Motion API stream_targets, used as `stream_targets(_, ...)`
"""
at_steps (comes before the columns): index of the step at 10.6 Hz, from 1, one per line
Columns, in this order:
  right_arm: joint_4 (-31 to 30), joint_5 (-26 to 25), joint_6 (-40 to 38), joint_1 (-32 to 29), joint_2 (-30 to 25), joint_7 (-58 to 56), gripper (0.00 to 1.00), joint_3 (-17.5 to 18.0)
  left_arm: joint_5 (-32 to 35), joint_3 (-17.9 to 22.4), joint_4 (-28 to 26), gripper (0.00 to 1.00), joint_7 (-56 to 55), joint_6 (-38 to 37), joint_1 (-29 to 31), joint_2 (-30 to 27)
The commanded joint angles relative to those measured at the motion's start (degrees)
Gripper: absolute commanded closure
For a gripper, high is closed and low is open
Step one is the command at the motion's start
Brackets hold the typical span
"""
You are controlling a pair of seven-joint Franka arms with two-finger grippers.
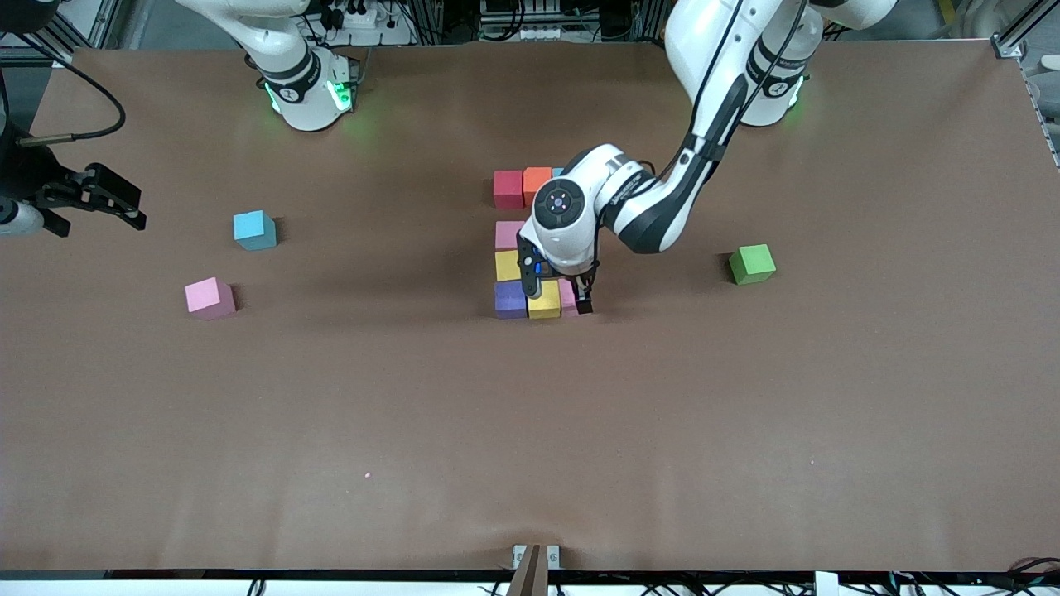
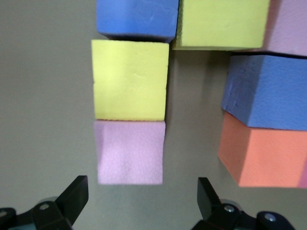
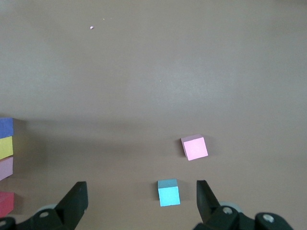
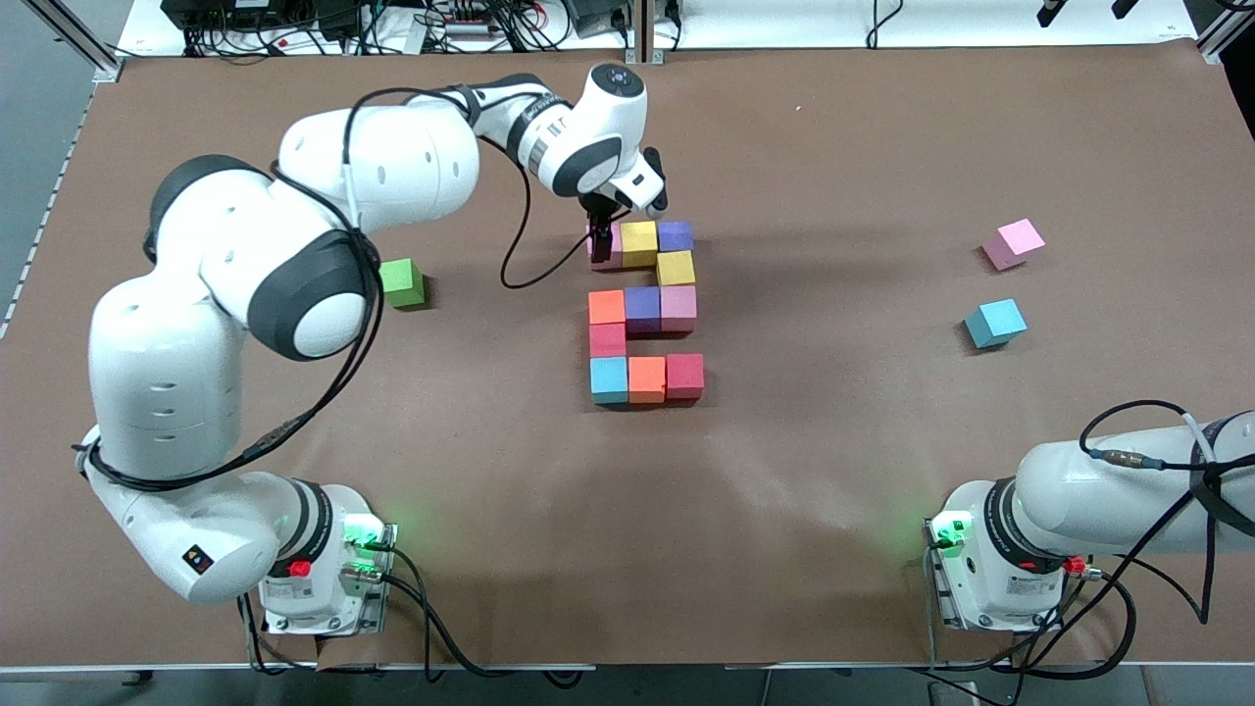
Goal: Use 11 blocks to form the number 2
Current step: 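Set the pink cube at the shape's end and open the left gripper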
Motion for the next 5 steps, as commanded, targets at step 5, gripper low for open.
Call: stream_targets(5,0.9,-0.1,-1.5,-1.0,0.6,-0.7,0.00,0.6,0.7,0.6,-0.3,0.00,0.2,-5.4,5.1,-9.9)
